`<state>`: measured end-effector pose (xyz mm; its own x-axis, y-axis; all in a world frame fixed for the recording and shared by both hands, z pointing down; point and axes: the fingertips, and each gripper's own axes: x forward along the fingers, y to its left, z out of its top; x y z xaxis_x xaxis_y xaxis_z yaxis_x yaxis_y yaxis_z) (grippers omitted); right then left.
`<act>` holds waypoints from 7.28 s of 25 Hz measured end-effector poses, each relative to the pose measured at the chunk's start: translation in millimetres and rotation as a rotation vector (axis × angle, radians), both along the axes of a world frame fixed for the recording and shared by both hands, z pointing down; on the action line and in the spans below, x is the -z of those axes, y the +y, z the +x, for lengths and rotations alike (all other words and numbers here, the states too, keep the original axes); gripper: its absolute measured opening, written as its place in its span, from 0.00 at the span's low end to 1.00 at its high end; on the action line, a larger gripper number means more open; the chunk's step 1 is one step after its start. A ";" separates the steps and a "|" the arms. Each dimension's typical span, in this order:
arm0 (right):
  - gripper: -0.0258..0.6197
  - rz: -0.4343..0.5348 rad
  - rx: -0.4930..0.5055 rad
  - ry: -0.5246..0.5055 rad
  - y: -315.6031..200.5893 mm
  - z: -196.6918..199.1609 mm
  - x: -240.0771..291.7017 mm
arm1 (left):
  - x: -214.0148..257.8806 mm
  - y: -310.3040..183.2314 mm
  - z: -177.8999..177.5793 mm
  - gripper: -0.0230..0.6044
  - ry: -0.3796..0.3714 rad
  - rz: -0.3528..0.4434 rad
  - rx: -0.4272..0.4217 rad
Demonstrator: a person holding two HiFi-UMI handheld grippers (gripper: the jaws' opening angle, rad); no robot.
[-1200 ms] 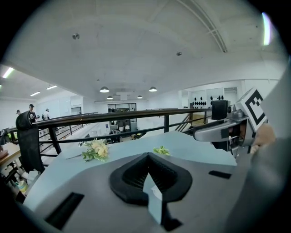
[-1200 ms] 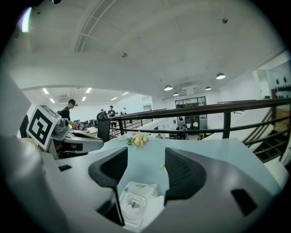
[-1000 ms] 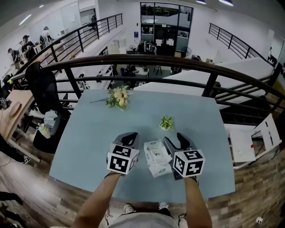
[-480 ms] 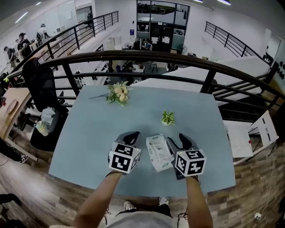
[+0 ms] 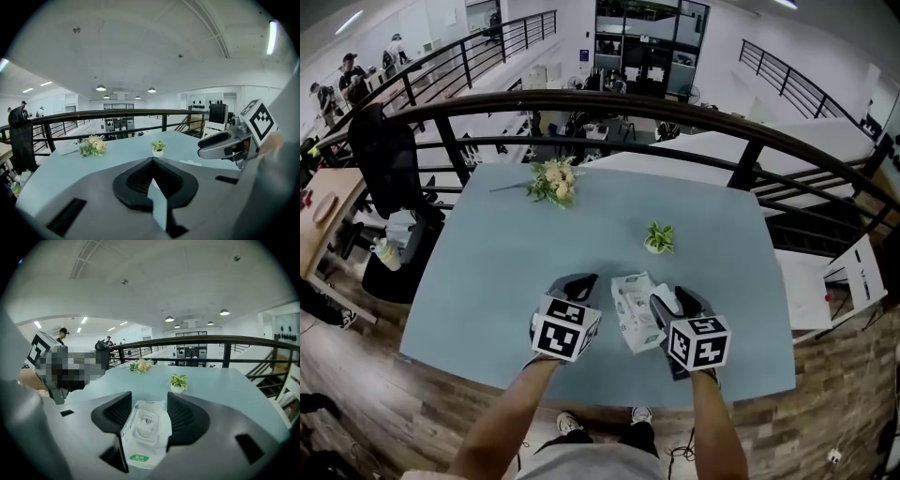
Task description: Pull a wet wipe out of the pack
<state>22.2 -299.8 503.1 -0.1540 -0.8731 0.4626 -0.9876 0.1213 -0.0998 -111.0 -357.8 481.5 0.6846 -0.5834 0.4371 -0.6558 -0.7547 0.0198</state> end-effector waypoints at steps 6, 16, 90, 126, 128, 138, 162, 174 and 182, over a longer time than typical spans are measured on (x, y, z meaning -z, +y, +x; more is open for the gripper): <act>0.41 -0.056 0.048 0.007 2.4 -9.0 -23.7 | -12.0 5.6 0.8 0.03 -0.002 -0.020 0.008; 0.41 -0.152 0.125 0.001 4.2 -18.7 -59.3 | -29.4 14.6 -5.3 0.03 -0.010 -0.059 0.048; 0.05 -0.192 0.280 -0.074 -6.1 -25.5 -63.6 | -21.5 28.8 8.5 0.03 -0.078 -0.049 0.096; 0.05 -0.014 0.259 -0.087 -31.2 -22.3 10.5 | 22.5 13.1 6.9 0.03 -0.046 0.036 0.136; 0.05 -0.004 0.261 -0.084 -32.1 -22.8 15.8 | 24.9 12.8 6.2 0.03 -0.045 0.039 0.139; 0.05 0.055 0.248 -0.065 -36.9 -16.3 37.3 | 35.3 8.7 6.6 0.03 -0.032 0.060 0.149; 0.05 0.185 0.201 -0.031 -41.7 0.6 83.2 | 45.3 -0.9 -4.3 0.03 -0.010 0.094 0.189; 0.05 0.235 0.161 -0.013 -35.1 11.9 95.5 | 52.7 -0.1 -11.9 0.03 0.007 0.111 0.219; 0.05 0.252 0.146 0.001 -31.8 18.5 97.8 | 51.4 1.4 -15.8 0.03 0.003 0.113 0.230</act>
